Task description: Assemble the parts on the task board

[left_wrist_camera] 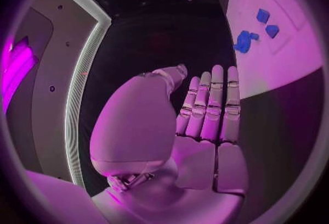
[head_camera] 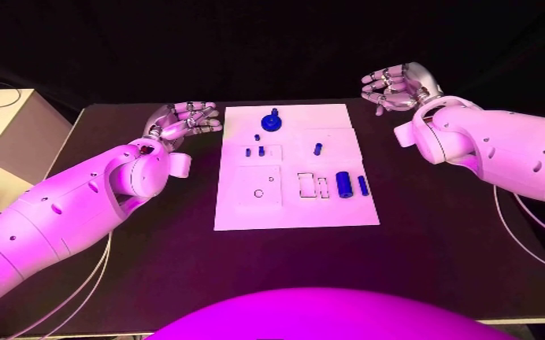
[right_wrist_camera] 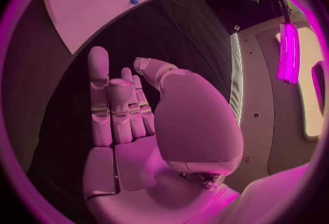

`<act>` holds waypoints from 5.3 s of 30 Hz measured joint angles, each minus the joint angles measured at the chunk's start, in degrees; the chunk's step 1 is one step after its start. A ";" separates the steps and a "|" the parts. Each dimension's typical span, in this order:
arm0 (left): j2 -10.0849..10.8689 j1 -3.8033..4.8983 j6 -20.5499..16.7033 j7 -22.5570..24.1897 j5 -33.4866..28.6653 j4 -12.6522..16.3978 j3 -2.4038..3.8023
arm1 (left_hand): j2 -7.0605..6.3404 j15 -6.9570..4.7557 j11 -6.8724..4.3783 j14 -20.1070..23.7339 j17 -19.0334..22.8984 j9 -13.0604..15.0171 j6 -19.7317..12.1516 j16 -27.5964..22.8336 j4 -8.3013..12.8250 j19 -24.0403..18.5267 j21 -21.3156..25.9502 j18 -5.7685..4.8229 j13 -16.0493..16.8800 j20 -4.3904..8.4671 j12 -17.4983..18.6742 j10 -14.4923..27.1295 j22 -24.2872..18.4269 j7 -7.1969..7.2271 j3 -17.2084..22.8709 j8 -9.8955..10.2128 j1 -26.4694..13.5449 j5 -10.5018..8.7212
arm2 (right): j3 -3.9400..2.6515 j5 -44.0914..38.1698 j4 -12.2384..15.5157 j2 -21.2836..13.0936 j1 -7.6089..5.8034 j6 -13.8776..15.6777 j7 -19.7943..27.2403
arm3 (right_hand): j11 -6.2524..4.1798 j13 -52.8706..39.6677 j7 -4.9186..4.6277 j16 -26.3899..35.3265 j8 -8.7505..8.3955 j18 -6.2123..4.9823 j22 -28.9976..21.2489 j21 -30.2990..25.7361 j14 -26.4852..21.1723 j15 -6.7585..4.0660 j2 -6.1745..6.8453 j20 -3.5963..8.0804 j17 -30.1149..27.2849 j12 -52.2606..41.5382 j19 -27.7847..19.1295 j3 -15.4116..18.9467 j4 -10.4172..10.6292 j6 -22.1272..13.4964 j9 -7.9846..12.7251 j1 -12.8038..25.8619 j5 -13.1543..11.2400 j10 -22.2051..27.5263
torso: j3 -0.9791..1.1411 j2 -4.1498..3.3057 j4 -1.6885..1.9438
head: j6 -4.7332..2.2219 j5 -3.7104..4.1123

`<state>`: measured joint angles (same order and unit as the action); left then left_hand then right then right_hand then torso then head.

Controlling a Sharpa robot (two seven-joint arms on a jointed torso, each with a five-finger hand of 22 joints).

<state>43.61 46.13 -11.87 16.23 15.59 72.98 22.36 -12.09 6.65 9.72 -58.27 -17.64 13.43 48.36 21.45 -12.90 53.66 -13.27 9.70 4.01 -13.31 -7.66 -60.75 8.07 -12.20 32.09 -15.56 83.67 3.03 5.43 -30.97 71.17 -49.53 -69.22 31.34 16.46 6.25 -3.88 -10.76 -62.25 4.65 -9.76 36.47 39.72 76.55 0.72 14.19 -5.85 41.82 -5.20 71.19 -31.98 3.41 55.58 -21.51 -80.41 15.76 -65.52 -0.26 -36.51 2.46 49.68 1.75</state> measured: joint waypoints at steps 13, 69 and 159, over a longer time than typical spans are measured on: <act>-0.22 0.05 -0.77 0.17 -0.06 -0.49 0.02 | 0.00 0.00 -0.20 0.00 -0.45 0.05 -0.01 0.78 0.00 0.40 0.00 0.01 -0.01 -0.01 -0.51 -0.20 -0.06 0.01 0.00 -0.78 0.00 0.00 | 0.00 4.49 -0.28 0.52 -0.01 0.08 1.07 | -0.04 0.01 0.04 1.33 0.00 0.01 -0.23 -0.46 -0.82 0.01 -0.22 0.00 -1.87 0.00 -0.41 -0.16 -0.16 0.44 0.11 -0.22 0.00 -0.36 | 0.03 -0.02 0.06 | -1.33 -0.25; -0.46 0.08 -1.44 1.10 0.55 -0.25 0.02 | 0.00 -0.19 -0.20 -0.20 -0.88 0.09 0.18 1.32 0.18 1.02 0.01 0.01 -0.03 0.19 -0.98 -0.60 -0.09 -0.18 0.18 -1.75 0.44 0.00 | 0.08 5.55 -1.09 1.29 0.32 -0.47 1.52 | -0.09 0.04 0.28 2.44 0.22 0.01 -0.38 -0.89 -1.43 -0.21 -0.47 0.20 -3.40 -0.23 -0.61 -0.31 -0.32 0.65 0.15 -0.43 -0.01 -0.71 | -0.04 0.04 0.03 | -2.02 -0.71; -0.23 0.09 -1.48 1.19 0.82 0.57 0.02 | -0.23 -0.19 -0.20 -0.19 -1.20 0.07 0.18 1.99 0.35 1.23 0.01 0.01 -0.04 0.40 -1.38 -0.59 -0.08 -0.18 0.34 -2.06 0.67 0.00 | 0.16 -11.57 1.25 -0.09 0.63 -2.49 -2.42 | -1.03 0.07 1.04 -12.37 1.10 1.76 15.11 14.73 7.19 -0.84 -0.47 0.72 17.97 -0.89 8.17 -1.34 -1.35 2.26 0.81 -0.43 0.04 -2.87 | -0.03 0.12 0.00 | -2.95 -0.24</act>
<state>43.39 46.22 -13.34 17.42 16.41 73.55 22.38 -12.32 6.46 9.52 -58.46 -18.84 13.51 48.54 23.44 -12.55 54.89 -13.25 9.71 3.97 -12.91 -9.04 -61.34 7.99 -12.38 32.43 -17.62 84.34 3.03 5.59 -42.54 72.42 -49.62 -68.59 28.85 14.04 5.22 -3.81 -9.71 -74.62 5.74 -7.99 51.58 54.45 83.73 -0.12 13.72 -5.13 59.79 -6.10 79.36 -33.32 2.06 57.85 -20.70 -80.84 15.80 -68.39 -0.29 -36.39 2.46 46.73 1.52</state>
